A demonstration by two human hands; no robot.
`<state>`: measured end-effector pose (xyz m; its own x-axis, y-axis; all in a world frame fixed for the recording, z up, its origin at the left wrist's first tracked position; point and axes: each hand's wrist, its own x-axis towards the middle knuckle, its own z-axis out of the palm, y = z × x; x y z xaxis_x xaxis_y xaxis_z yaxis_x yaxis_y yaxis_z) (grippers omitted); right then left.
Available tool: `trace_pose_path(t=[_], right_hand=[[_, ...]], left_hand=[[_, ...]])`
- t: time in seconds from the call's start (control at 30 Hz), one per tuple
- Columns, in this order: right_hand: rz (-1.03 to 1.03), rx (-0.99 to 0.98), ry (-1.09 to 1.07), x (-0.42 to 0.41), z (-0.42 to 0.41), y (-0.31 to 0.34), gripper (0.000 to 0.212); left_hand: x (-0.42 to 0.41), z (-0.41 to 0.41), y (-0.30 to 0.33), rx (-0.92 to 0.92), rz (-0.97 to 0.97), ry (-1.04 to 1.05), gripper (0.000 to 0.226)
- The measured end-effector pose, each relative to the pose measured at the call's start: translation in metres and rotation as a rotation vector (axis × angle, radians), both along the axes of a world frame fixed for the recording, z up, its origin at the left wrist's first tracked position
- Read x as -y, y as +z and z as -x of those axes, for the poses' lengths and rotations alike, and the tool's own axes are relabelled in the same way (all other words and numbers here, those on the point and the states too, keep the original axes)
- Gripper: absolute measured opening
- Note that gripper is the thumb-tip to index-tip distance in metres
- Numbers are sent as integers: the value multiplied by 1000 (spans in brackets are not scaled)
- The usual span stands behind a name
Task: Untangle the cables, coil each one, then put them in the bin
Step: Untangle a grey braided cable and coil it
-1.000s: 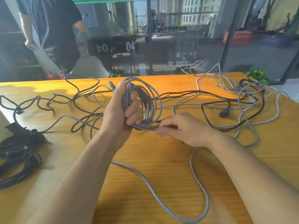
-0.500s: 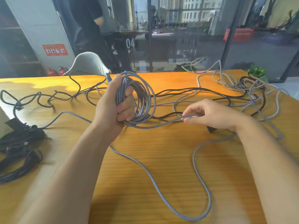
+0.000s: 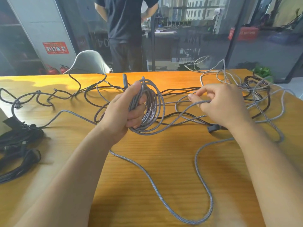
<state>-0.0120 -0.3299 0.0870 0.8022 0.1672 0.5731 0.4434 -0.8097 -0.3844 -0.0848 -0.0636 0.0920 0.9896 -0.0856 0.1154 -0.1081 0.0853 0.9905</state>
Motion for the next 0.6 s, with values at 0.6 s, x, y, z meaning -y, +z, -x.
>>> trace_pose_path(t=[0.6], right_hand=[[-115,-376,128,-18,9,4,30]], left_hand=[[2,-1,-5,-9,-18,-40,47]])
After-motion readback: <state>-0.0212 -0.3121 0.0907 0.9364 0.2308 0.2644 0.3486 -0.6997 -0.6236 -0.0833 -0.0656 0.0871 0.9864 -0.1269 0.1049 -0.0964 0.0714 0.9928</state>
